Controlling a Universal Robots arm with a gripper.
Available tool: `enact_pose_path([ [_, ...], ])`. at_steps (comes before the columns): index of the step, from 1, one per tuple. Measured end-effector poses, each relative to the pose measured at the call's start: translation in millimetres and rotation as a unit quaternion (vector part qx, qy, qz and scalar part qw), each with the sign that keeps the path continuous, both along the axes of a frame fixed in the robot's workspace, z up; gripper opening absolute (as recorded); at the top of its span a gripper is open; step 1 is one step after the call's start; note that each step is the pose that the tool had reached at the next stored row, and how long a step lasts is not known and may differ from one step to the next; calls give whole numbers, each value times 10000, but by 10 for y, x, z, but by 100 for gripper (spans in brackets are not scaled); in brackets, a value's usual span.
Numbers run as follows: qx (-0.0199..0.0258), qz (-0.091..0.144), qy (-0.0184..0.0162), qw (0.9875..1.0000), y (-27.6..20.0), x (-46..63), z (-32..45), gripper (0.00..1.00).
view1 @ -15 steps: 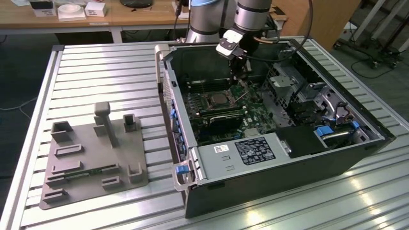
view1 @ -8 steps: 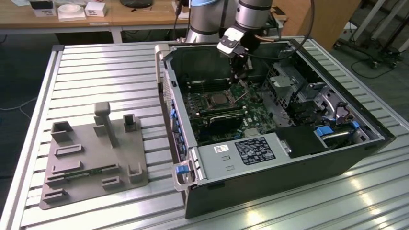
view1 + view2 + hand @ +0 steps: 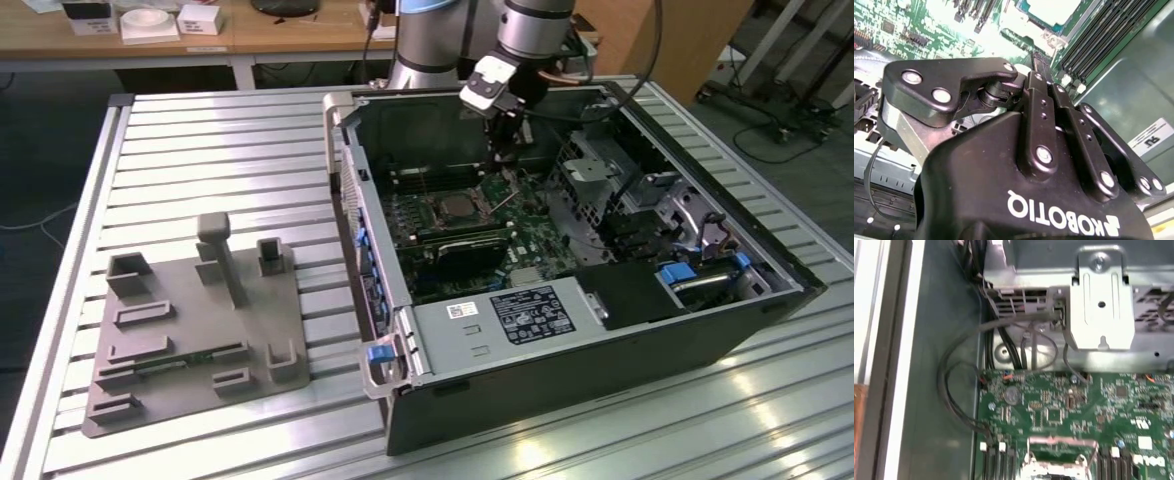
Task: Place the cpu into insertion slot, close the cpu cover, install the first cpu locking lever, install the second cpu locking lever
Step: 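Close the cpu cover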
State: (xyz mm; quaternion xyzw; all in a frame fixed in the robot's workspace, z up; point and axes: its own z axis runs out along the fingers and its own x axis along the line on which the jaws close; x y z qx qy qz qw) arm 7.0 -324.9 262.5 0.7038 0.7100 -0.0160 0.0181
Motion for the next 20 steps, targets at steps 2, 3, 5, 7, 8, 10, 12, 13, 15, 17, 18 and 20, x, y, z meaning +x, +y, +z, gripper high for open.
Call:
enact_pose_path([
  [2, 0, 0, 0, 10000, 3, 35, 0, 10],
  [3, 0, 0, 0, 10000, 4, 52, 0, 10],
  [5, 0, 0, 0, 10000, 6, 83, 0, 10],
  [7, 0, 0, 0, 10000, 8, 116, 0, 10],
  [8, 0, 0, 0, 10000, 9, 134, 0, 10],
  [10, -1, 0, 0, 10000, 11, 171, 0, 10],
  [12, -1, 0, 0, 10000, 14, 208, 0, 10],
  [13, -1, 0, 0, 10000, 15, 226, 0, 10],
  [15, -1, 0, 0, 10000, 19, 263, -1, 10],
  [17, 0, 0, 0, 10000, 23, 294, -3, 10],
  [18, 0, 0, 0, 10000, 25, 308, -5, 10],
  [20, 0, 0, 0, 10000, 29, 332, -8, 10],
])
